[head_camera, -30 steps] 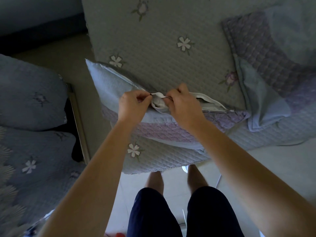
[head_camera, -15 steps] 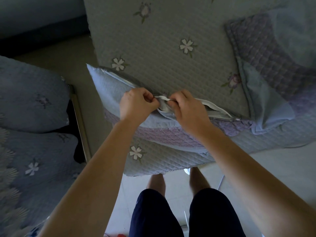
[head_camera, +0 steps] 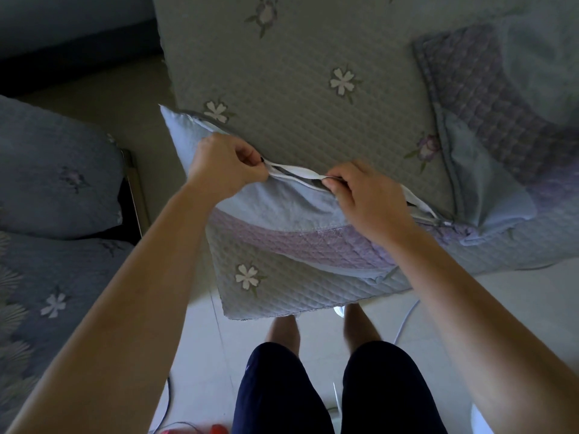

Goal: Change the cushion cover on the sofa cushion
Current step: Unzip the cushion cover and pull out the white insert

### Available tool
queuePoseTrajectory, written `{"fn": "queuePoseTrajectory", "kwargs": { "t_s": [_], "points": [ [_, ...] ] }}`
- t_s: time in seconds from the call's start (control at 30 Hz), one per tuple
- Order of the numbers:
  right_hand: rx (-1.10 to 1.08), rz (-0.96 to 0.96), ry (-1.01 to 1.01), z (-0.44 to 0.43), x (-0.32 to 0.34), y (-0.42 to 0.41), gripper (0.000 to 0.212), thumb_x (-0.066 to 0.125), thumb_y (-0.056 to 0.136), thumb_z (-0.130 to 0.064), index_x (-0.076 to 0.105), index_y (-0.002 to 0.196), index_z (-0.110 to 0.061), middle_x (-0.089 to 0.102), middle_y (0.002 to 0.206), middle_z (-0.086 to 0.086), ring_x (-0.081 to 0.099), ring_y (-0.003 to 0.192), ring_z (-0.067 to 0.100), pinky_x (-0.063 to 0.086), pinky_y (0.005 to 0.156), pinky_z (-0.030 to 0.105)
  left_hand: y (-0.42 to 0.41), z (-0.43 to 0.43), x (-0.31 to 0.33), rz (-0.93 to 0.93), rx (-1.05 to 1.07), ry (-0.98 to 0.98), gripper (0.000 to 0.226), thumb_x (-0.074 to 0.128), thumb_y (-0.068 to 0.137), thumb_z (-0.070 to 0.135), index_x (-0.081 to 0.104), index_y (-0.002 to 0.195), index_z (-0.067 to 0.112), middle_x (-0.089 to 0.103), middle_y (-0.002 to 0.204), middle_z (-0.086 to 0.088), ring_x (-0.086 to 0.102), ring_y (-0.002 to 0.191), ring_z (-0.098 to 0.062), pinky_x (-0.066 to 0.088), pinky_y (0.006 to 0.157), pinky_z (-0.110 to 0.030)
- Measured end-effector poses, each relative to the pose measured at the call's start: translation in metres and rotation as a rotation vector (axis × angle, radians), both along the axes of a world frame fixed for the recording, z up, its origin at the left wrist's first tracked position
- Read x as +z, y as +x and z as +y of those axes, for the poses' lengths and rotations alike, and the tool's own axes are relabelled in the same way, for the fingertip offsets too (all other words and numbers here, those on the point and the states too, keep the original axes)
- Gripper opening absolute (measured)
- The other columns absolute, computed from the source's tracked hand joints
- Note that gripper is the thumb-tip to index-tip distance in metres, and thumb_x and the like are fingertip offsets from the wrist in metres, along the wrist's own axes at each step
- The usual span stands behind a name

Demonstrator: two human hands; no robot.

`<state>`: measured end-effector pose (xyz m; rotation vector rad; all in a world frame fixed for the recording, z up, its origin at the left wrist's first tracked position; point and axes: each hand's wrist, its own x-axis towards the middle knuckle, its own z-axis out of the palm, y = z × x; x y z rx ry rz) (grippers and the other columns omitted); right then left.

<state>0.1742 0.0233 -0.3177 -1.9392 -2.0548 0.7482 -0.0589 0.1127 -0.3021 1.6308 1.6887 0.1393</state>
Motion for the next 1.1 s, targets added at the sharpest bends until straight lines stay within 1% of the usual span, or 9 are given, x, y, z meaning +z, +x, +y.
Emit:
{"fn": "queuePoseTrajectory", "kwargs": {
  "t_s": [0.07,0.17,0.27,0.4,0.47,0.63,0.73,1.0,1.1],
  "points": [
    [0.022,-0.153,0.027,0.004,0.001,0.0,0.029,0.046,0.102,-0.041,0.067,0.108,-0.022,0.067,0.1,0.001,0.063,0.076,0.022,0.039,0.059,0.029,-0.001,0.003,0.005,-0.005,-0.034,-0.034,0.006,0.077,0.069,0.022,0.073,0.07,0.019,0.069,0.066,-0.002,0.055,0.053,-0.007,0.05,0.057,-0.028],
    [0.084,-0.287,0.077,0.015,0.007,-0.013,0.052,0.044,0.094,-0.063,0.069,0.111,-0.021,0.069,0.103,0.004,0.058,0.097,0.029,0.042,0.082,0.039,-0.004,0.006,0.01,-0.029,-0.03,-0.102,0.005,0.077,0.071,0.02,0.074,0.072,0.016,0.071,0.067,-0.007,0.059,0.052,-0.012,0.057,0.059,-0.034],
    [0.202,-0.324,-0.064,0.029,0.008,-0.042,0.079,0.04,0.082,-0.081,0.057,0.13,-0.021,0.063,0.12,0.004,0.054,0.111,0.03,0.039,0.092,0.042,-0.006,0.005,0.013,-0.058,-0.007,-0.128,0.005,0.077,0.072,0.018,0.075,0.073,0.014,0.071,0.069,-0.009,0.06,0.053,-0.017,0.058,0.056,-0.037],
    [0.207,-0.071,-0.146,0.038,0.0,-0.062,0.035,0.055,0.097,-0.044,0.064,0.115,-0.015,0.062,0.107,0.009,0.062,0.1,0.034,0.046,0.075,0.037,-0.008,0.004,0.014,-0.06,-0.008,-0.094,0.008,0.076,0.069,0.018,0.07,0.064,0.018,0.063,0.056,-0.001,0.05,0.042,-0.005,0.048,0.049,-0.028],
    [0.192,-0.031,-0.095,0.035,0.0,-0.058,0.027,0.056,0.097,-0.033,0.068,0.111,-0.013,0.064,0.103,0.011,0.063,0.096,0.035,0.047,0.073,0.038,-0.011,0.005,0.013,-0.032,0.003,-0.093,0.011,0.079,0.069,0.02,0.069,0.064,0.018,0.062,0.057,0.0,0.048,0.041,-0.002,0.044,0.046,-0.021],
    [0.225,-0.019,-0.03,0.022,0.003,-0.037,0.028,0.057,0.099,-0.031,0.068,0.115,-0.011,0.066,0.105,0.008,0.065,0.093,0.031,0.05,0.074,0.036,-0.027,0.011,0.021,0.021,0.03,-0.016,0.012,0.079,0.072,0.02,0.073,0.077,0.012,0.069,0.074,-0.003,0.059,0.063,-0.011,0.049,0.052,-0.012],
    [0.222,0.016,0.005,0.018,0.006,-0.029,0.028,0.057,0.099,-0.03,0.068,0.115,-0.01,0.066,0.104,0.007,0.066,0.087,0.028,0.053,0.071,0.036,-0.035,0.014,0.031,0.021,0.042,0.069,0.008,0.077,0.073,0.019,0.074,0.077,0.014,0.071,0.077,-0.003,0.065,0.072,-0.017,0.054,0.064,-0.019],
    [0.169,0.038,0.041,0.01,0.012,-0.023,0.021,0.062,0.096,-0.028,0.066,0.093,-0.008,0.043,0.078,-0.007,0.05,0.059,0.018,0.031,0.055,0.027,-0.058,0.028,0.04,0.067,0.085,0.164,0.01,0.08,0.074,0.025,0.073,0.078,0.019,0.065,0.072,0.007,0.06,0.063,-0.004,0.052,0.061,-0.019],
    [0.163,0.019,0.028,0.007,0.013,-0.024,0.025,0.063,0.096,-0.032,0.069,0.102,-0.008,0.056,0.084,0.0,0.059,0.067,0.023,0.032,0.06,0.026,-0.048,0.022,0.038,0.055,0.099,0.201,0.009,0.079,0.075,0.021,0.073,0.079,0.016,0.064,0.07,0.008,0.059,0.061,-0.005,0.051,0.059,-0.019]
  ]
}}
